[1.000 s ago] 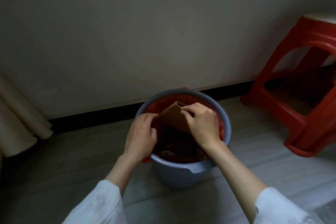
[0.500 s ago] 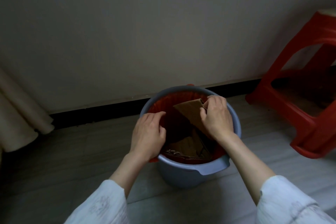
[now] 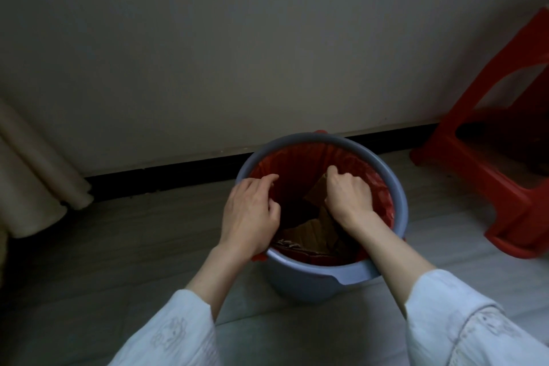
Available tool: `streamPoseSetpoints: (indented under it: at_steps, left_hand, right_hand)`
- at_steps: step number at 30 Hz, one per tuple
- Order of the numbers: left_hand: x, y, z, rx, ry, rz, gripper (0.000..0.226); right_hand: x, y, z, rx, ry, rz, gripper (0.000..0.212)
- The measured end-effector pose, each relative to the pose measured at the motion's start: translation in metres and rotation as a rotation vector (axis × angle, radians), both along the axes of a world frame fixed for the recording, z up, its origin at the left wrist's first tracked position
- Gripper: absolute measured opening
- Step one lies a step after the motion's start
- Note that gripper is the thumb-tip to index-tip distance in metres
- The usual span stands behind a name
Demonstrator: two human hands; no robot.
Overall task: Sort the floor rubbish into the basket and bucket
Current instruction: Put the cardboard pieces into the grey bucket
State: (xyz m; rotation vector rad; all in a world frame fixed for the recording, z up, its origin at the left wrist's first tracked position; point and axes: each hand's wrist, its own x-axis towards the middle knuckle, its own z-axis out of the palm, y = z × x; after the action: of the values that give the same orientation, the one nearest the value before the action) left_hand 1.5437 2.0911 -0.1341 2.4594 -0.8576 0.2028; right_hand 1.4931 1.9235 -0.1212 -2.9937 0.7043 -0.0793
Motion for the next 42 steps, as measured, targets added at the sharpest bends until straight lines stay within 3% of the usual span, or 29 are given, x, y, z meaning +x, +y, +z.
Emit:
streamPoseSetpoints:
  at_steps: [6, 13, 15, 19, 24, 30, 34, 37, 42]
  left_hand:
    - [0.001, 0.000, 0.000, -0.008, -0.009, -0.009, 0.043]
    - [0.003, 0.000, 0.000, 0.007, -0.038, -0.022, 0.034]
    - [0.004, 0.000, 0.000, 0.015, -0.029, -0.021, 0.034]
    - [0.000, 0.000, 0.002, 0.067, -0.033, -0.043, 0.036]
    - [-0.022, -0.027, 0.030, 0.063, -0.025, -0.133, 0.038]
    - [-0.083, -0.086, 0.053, -0.043, -0.156, -0.390, 0.036]
    - [-0.140, -0.124, 0.028, 0.017, -0.211, -0.654, 0.029]
    - [-0.180, -0.141, -0.011, 0.180, -0.146, -0.821, 0.034]
    - [-0.217, -0.156, -0.071, 0.481, 0.067, -0.821, 0.040]
  right_hand:
    - [0.004, -0.004, -0.014, 0.315, 0.160, -0.065, 0.035]
    - [0.007, -0.002, -0.033, 0.434, 0.531, -0.001, 0.040]
    - [0.004, -0.003, -0.029, 0.464, 0.505, -0.004, 0.040]
    - [-0.011, -0.006, -0.006, 0.499, 0.274, 0.021, 0.046]
    - [-0.049, -0.017, 0.022, 0.399, -0.022, 0.107, 0.038]
    - [-0.123, -0.073, 0.056, 0.326, -0.434, -0.088, 0.025]
    - [-0.195, -0.109, 0.036, 0.363, -0.316, -0.251, 0.026]
    - [-0.263, -0.126, -0.013, 0.461, -0.166, -0.387, 0.027]
    - [-0.359, -0.117, -0.109, 0.681, 0.001, -0.600, 0.027]
